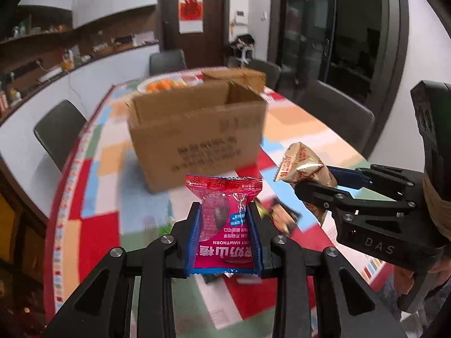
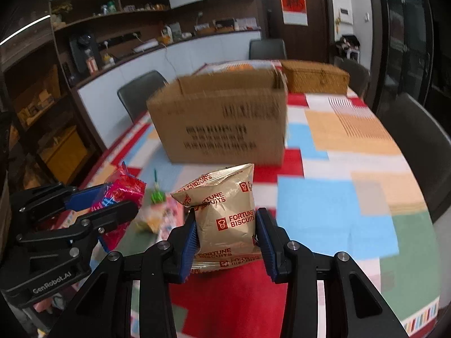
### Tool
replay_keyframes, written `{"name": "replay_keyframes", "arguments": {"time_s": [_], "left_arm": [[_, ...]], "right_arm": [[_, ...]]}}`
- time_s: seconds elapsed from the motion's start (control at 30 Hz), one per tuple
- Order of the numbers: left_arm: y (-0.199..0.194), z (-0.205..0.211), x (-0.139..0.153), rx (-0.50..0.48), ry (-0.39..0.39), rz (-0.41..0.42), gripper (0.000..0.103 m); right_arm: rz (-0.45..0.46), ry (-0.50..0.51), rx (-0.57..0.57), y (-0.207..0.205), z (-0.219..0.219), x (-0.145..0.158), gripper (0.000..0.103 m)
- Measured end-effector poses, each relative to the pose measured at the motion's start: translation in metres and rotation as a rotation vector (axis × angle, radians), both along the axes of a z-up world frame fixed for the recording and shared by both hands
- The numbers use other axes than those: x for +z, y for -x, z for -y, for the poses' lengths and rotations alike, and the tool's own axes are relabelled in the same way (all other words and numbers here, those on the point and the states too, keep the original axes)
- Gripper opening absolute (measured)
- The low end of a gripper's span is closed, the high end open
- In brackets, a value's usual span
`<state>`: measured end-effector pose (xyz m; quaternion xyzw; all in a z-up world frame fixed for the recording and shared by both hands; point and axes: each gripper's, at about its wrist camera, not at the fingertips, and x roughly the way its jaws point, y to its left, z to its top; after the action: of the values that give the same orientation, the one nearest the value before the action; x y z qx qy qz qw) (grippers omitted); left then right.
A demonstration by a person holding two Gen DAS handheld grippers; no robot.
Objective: Organize snacks
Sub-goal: 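Carry both bags over the cardboard box and open both tools to drop them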
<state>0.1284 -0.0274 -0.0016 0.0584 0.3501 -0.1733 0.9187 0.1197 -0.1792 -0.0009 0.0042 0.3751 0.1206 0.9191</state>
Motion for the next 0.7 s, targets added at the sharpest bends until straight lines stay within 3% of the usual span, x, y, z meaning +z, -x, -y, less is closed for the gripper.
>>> {"name": "replay_keyframes", "arguments": {"time_s": [0.43, 0.7], "left_arm": [[-0.055, -0.026, 0.057, 0.098, 0.019, 0.150, 0.031], [-0.103, -0.032, 0.069, 0.091, 0.067, 0.120, 0.032]], "right_arm": [[0.172, -0.021, 0.022, -0.057, -0.022, 0.057, 0.041], [0.207, -0.047, 0.024, -0.101, -0.025, 0.078, 0.041]]}}
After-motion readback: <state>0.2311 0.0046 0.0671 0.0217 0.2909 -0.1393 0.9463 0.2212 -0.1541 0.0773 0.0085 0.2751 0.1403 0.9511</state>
